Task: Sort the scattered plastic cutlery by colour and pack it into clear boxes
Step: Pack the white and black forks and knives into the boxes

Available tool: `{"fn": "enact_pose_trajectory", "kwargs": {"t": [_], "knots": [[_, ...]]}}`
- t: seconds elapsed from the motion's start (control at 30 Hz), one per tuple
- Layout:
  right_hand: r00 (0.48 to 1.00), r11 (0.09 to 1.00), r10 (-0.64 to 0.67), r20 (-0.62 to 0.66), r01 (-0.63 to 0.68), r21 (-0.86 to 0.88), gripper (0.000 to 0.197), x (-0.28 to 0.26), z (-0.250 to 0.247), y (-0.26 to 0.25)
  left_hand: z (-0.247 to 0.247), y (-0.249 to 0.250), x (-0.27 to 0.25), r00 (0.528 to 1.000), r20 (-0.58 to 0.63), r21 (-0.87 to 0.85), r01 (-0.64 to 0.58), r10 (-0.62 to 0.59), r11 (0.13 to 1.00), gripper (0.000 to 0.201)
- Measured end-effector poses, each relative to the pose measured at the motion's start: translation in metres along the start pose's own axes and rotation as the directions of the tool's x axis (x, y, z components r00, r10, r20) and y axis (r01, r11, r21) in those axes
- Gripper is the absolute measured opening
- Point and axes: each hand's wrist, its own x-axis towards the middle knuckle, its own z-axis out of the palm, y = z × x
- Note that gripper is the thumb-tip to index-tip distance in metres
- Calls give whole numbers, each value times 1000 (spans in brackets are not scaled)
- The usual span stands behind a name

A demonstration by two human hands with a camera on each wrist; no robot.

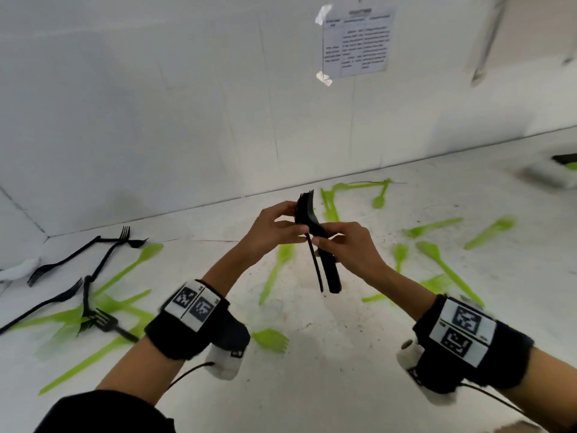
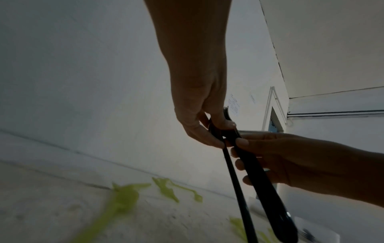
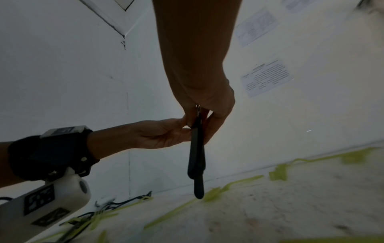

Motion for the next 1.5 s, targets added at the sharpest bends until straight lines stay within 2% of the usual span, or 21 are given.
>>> {"fn": "enact_pose_trajectory", "kwargs": {"t": [0.2, 0.47, 0.67, 0.73, 0.77, 0.87, 1.03, 1.27, 1.37, 1.5], "knots": [[994, 962, 34, -105, -61, -265, 19, -28, -53, 32, 71, -21, 18, 978, 194, -163, 103, -70, 981, 32], [975, 905, 92, -201, -166, -391, 15, -72, -155, 72, 195, -20, 50, 935, 342, -270, 195, -96, 943, 24], [945, 868, 117, -305, -246, -431, 12, -115, -247, 92, 300, -1, 75, 864, 496, -238, 234, -89, 943, 21], [921, 840, 125, -369, -296, -454, 14, -140, -302, 107, 365, 9, 85, 826, 559, -225, 237, -73, 945, 20], [924, 837, 116, -365, -289, -465, 14, -140, -309, 108, 370, 13, 87, 822, 566, -235, 231, -61, 944, 20], [904, 818, 129, -407, -329, -472, 15, -160, -358, 116, 424, 25, 99, 791, 611, -240, 219, -28, 946, 21], [851, 815, 164, -499, -402, -416, 14, -199, -434, 142, 520, 39, 112, 724, 689, -194, 239, -41, 951, 22], [787, 819, 201, -584, -462, -341, 11, -221, -502, 171, 607, 48, 141, 644, 762, -111, 241, -73, 964, 24], [771, 823, 217, -599, -475, -313, 13, -220, -531, 183, 639, 51, 160, 628, 774, -85, 229, -81, 970, 24], [768, 820, 220, -602, -479, -311, 14, -205, -573, 202, 675, 53, 191, 633, 771, -65, 182, -67, 981, 24]]}}
